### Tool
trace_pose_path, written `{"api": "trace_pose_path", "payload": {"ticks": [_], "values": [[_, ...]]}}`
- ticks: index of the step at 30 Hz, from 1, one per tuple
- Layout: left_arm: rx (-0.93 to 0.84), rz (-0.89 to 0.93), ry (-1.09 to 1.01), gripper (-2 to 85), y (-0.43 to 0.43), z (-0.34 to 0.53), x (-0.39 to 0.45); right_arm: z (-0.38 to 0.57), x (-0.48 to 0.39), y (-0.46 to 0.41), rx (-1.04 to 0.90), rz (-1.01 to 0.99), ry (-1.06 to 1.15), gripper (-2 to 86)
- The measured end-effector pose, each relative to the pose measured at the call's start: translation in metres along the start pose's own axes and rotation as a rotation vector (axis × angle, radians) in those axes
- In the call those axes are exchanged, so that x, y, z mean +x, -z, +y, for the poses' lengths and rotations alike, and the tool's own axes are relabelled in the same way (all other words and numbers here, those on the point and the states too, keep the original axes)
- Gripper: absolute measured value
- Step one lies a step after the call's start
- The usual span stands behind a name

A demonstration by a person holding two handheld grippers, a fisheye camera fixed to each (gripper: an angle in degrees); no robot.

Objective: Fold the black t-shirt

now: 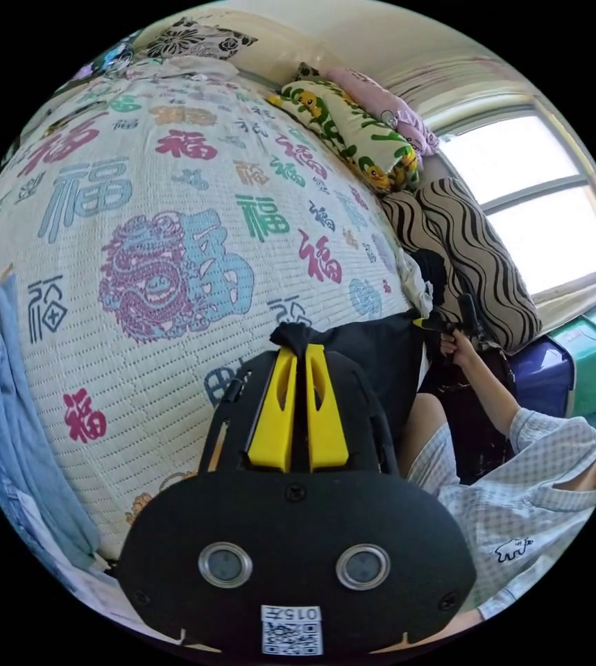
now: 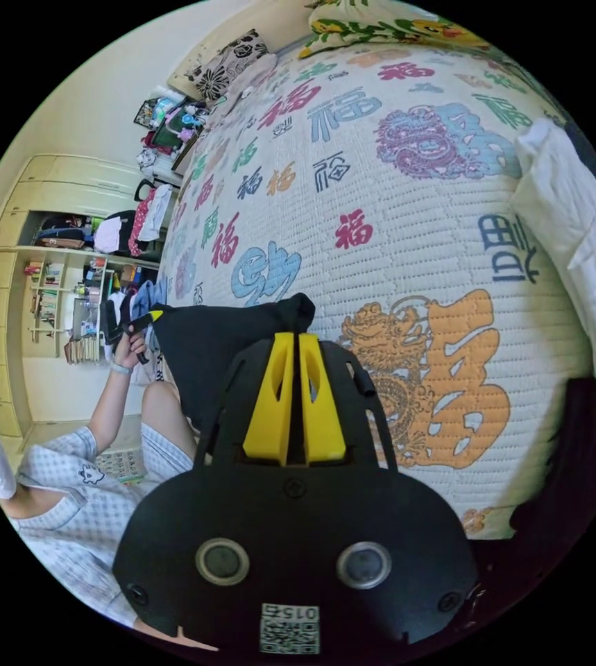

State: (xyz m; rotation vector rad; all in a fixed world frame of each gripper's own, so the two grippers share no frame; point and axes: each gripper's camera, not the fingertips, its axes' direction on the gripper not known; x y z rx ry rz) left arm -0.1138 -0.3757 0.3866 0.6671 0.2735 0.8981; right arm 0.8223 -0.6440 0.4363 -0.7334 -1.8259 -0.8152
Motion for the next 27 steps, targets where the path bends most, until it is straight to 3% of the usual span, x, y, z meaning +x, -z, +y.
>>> {"api": "trace_pose_path", "payload": {"ticks": [8,12,14,19,22,27], "values": [[0.078,0.004,-0.015,1.9,0.022,-0.074,-0.004,-0.056,-0.027,0.013,0.119,0.015,0.017,-0.3],[0.029,-0.028,0.107,4.5,0.008,-0.090,-0.030,-0.083,-0.031,-0.010,0.052,0.094,-0.060,2.3],[0.071,-0.072,0.155,6.3,0.017,-0.071,-0.034,-0.076,-0.041,-0.017,0.050,0.189,-0.071,5.8],[0.001,-0.079,0.028,7.9,0.021,0.003,0.019,-0.010,-0.091,-0.044,-0.006,0.031,0.154,7.8],[-0.150,-0.044,-0.055,10.0,-0.021,0.051,0.072,0.034,-0.133,-0.091,-0.098,0.061,0.291,8.1],[-0.147,-0.091,0.043,10.6,-0.065,0.091,0.102,0.060,-0.184,-0.163,-0.155,0.228,0.430,10.4]]}}
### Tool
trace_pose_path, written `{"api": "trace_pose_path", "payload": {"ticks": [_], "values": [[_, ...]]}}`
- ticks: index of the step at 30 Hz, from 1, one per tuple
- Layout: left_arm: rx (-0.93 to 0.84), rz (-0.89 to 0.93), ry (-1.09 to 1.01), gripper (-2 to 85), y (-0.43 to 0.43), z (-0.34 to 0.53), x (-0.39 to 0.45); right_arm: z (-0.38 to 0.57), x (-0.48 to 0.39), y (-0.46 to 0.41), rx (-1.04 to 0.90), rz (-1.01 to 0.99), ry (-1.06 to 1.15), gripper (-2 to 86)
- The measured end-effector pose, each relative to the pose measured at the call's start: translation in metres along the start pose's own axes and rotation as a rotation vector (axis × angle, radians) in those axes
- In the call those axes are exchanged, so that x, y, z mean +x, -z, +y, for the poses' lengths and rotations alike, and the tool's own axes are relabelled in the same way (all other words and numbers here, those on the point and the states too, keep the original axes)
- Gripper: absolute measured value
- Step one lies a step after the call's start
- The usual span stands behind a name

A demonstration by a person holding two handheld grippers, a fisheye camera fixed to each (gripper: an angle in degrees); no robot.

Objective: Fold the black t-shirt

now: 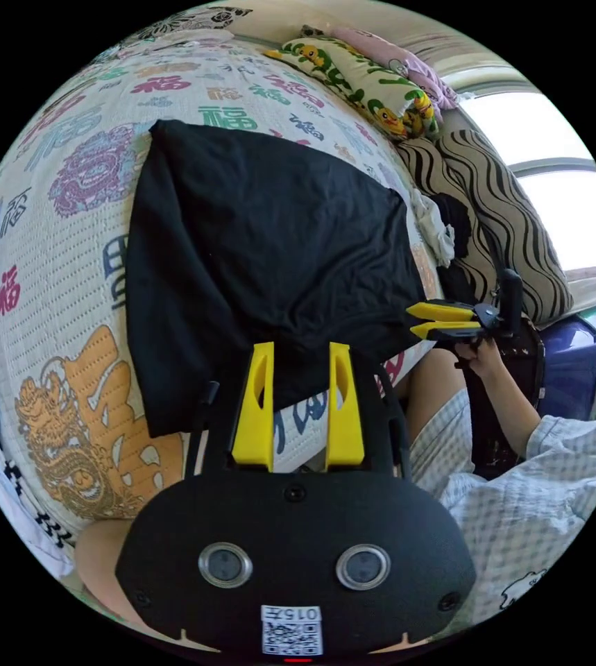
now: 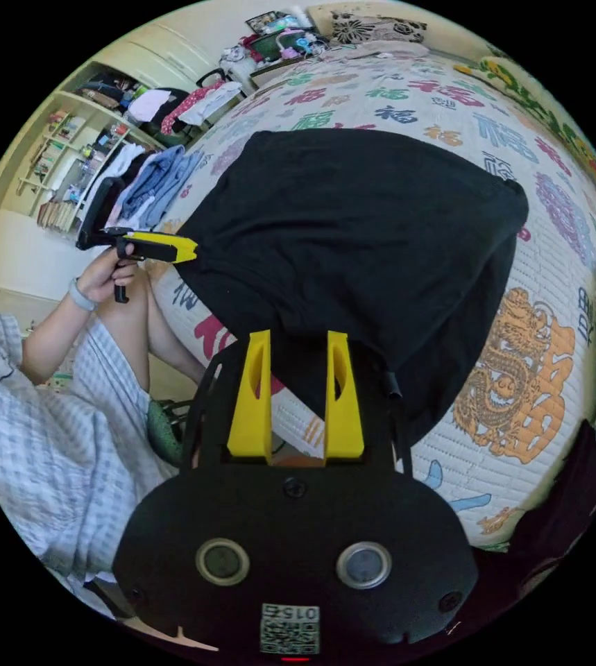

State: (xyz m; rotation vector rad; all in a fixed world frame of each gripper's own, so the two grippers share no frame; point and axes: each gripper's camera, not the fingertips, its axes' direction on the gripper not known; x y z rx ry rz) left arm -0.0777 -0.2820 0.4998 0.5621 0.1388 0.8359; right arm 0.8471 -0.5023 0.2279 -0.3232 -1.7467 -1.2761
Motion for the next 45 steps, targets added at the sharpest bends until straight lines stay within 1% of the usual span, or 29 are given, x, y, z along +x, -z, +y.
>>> {"api": "trace_pose_path", "payload": {"ticks": [1,2,3,4,7,11,13,18,20,22,25,27,29,30,31,32,34,36,39,41,43,45], "values": [[0.005,-0.015,0.036,9.7,-0.006,0.003,0.001,-0.006,-0.009,-0.013,-0.031,0.075,0.004,9.8],[0.012,-0.020,0.061,8.5,-0.010,0.005,0.001,-0.013,-0.014,-0.023,-0.046,0.161,-0.020,6.3],[0.016,-0.036,0.068,7.3,-0.010,0.006,0.002,-0.015,-0.017,-0.026,-0.041,0.209,-0.036,4.5],[0.026,-0.058,0.086,4.9,-0.008,0.008,0.002,-0.020,-0.021,-0.028,-0.038,0.210,-0.041,4.0],[0.075,0.037,0.095,1.5,0.007,0.019,0.006,-0.026,-0.027,-0.023,-0.009,0.107,-0.080,3.1],[0.114,0.064,0.063,0.5,0.033,0.040,0.024,-0.018,-0.036,-0.009,0.082,0.024,-0.111,2.5],[0.108,0.049,0.054,0.5,0.035,0.047,0.030,-0.018,-0.041,-0.013,0.086,0.022,-0.113,2.6],[0.021,0.000,0.110,2.2,0.018,0.059,0.029,-0.039,-0.050,-0.049,-0.009,0.037,-0.164,4.7],[0.041,0.028,0.128,3.6,0.030,0.070,0.034,-0.047,-0.054,-0.046,0.013,0.022,-0.216,5.1],[0.064,0.017,0.131,4.4,0.046,0.080,0.041,-0.052,-0.057,-0.040,0.032,0.032,-0.258,5.3],[0.160,0.007,0.069,4.6,0.073,0.092,0.061,-0.060,-0.069,-0.029,0.127,0.075,-0.296,5.2],[0.181,0.005,0.024,4.5,0.076,0.090,0.072,-0.070,-0.075,-0.030,0.170,0.025,-0.293,4.9],[0.116,-0.030,0.017,4.3,0.062,0.083,0.075,-0.090,-0.078,-0.048,0.124,-0.044,-0.297,3.7],[0.086,-0.046,0.029,4.1,0.057,0.082,0.074,-0.095,-0.078,-0.056,0.094,-0.045,-0.301,3.2],[0.025,-0.094,0.056,3.7,0.049,0.084,0.070,-0.103,-0.077,-0.072,0.008,-0.024,-0.326,1.8],[0.018,-0.102,0.060,3.9,0.049,0.090,0.068,-0.108,-0.076,-0.083,-0.028,-0.034,-0.350,1.2],[0.031,-0.065,0.094,4.9,0.060,0.102,0.066,-0.112,-0.075,-0.081,-0.001,-0.093,-0.390,2.3],[0.080,-0.055,0.108,6.8,0.082,0.119,0.068,-0.121,-0.080,-0.071,0.033,-0.117,-0.380,4.4],[0.249,-0.069,0.181,8.5,0.131,0.161,0.065,-0.158,-0.095,-0.046,0.062,-0.065,-0.307,6.6],[0.415,-0.129,0.306,9.0,0.163,0.199,0.056,-0.210,-0.114,-0.029,0.103,-0.045,-0.212,7.9],[0.469,-0.167,0.392,9.9,0.169,0.218,0.047,-0.259,-0.130,-0.027,0.102,-0.037,-0.132,9.0],[0.445,-0.129,0.442,10.6,0.165,0.226,0.039,-0.310,-0.149,-0.033,0.068,-0.027,-0.059,10.0]]}}
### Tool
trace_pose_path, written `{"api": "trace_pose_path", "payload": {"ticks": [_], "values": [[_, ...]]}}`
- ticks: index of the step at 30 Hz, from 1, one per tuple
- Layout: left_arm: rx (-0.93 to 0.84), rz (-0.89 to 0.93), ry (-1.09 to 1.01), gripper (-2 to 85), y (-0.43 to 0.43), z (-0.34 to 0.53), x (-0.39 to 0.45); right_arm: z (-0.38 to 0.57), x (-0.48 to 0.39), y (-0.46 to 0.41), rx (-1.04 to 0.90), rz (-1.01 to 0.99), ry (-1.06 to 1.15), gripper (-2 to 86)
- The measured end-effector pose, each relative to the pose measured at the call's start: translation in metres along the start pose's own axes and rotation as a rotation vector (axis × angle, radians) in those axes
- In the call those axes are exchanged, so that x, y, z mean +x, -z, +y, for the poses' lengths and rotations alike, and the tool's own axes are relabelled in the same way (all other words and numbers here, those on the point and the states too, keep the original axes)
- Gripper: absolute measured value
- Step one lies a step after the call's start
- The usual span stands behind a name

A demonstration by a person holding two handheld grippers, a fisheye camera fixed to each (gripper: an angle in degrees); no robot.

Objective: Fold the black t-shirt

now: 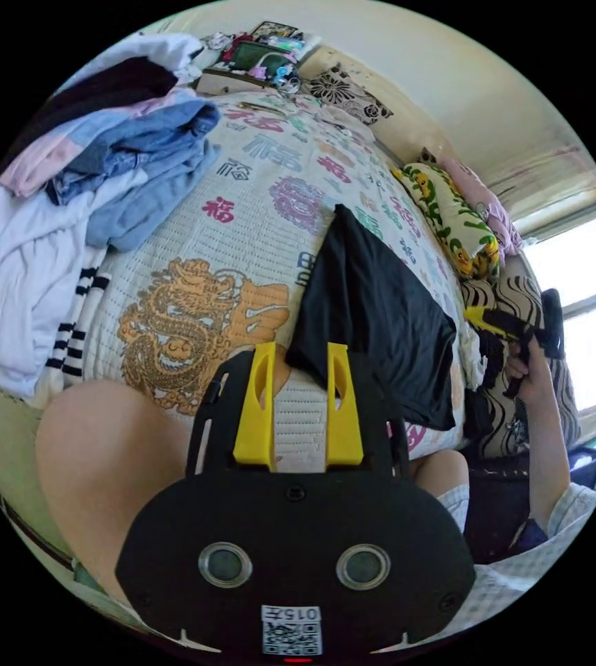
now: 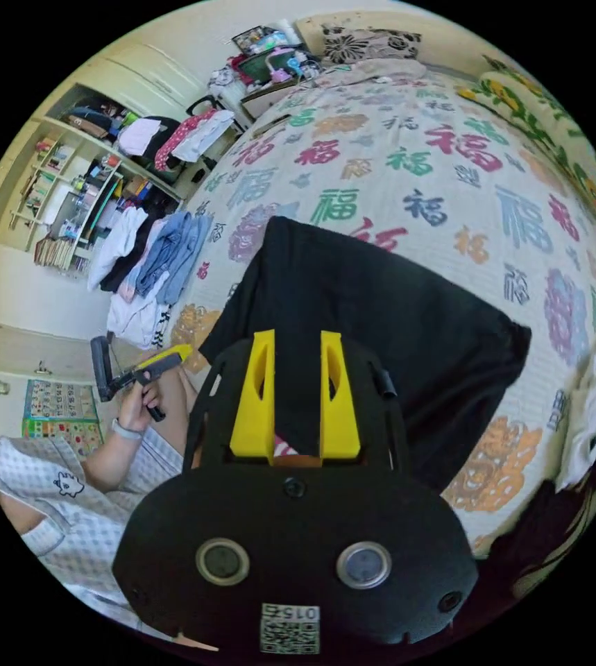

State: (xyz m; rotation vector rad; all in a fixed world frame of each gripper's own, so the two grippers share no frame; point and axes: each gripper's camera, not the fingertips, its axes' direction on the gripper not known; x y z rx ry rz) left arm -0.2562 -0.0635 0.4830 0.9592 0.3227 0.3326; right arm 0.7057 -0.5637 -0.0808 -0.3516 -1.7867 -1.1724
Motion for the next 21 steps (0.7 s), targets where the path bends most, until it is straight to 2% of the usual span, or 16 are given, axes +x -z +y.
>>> {"api": "trace_pose_path", "payload": {"ticks": [5,11,16,21], "values": [[-0.013,-0.020,0.015,9.9,-0.005,0.020,0.005,-0.128,-0.059,-0.057,-0.109,0.098,0.158,11.0],[0.007,0.014,-0.008,4.9,-0.004,0.027,0.013,-0.219,-0.079,-0.123,-0.222,0.214,0.156,11.9],[0.014,0.079,0.002,0.2,0.003,0.036,0.022,-0.255,-0.074,-0.164,-0.348,0.341,0.160,9.1],[0.019,0.132,0.037,-0.4,0.012,0.044,0.033,-0.269,-0.059,-0.173,-0.388,0.355,0.149,5.4]]}}
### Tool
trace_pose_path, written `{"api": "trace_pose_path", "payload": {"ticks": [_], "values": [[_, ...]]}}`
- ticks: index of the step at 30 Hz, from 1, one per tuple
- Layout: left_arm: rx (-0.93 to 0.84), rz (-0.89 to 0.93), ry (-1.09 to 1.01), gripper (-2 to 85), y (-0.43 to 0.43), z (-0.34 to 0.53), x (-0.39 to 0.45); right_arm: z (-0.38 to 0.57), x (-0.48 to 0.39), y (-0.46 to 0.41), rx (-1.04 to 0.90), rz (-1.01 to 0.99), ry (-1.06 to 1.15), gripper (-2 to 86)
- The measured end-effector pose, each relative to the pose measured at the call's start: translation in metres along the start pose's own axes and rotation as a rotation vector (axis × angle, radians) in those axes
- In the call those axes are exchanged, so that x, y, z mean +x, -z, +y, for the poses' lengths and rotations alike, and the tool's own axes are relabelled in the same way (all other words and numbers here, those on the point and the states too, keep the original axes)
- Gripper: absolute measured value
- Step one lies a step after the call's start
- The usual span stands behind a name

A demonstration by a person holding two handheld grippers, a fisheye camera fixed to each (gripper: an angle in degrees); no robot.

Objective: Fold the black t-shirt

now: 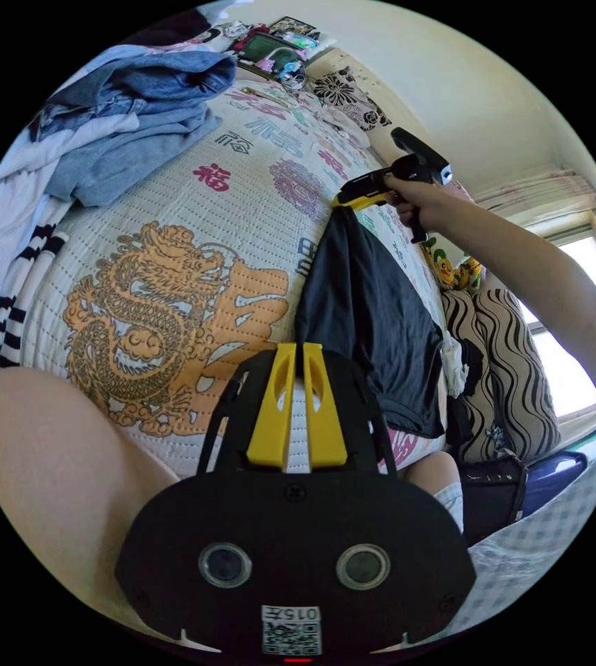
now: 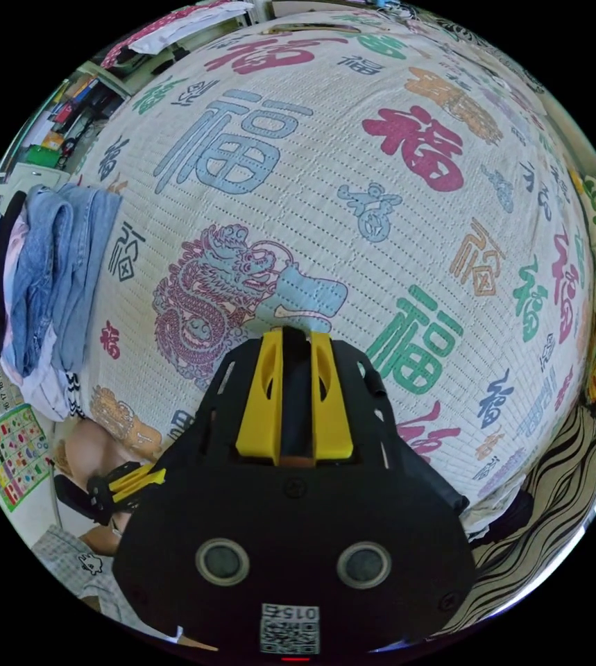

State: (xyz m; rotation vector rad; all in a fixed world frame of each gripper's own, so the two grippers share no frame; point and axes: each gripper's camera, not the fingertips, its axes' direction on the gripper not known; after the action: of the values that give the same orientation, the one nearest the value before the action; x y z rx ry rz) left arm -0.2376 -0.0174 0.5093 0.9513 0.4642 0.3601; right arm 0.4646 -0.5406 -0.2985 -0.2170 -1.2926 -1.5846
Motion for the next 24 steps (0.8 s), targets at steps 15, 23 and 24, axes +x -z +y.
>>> {"api": "trace_pose_path", "payload": {"ticks": [15,23,24], "values": [[0.203,0.098,-0.664,-0.5,0.058,0.069,0.258,0.188,0.205,0.100,0.454,-0.524,-0.004,0.3],[0.070,0.148,-1.028,-0.4,-0.052,0.130,0.446,0.355,0.389,0.047,0.632,-0.781,-0.206,0.5],[0.054,0.139,-1.045,-0.4,-0.064,0.134,0.456,0.364,0.400,0.039,0.640,-0.798,-0.227,0.5]]}}
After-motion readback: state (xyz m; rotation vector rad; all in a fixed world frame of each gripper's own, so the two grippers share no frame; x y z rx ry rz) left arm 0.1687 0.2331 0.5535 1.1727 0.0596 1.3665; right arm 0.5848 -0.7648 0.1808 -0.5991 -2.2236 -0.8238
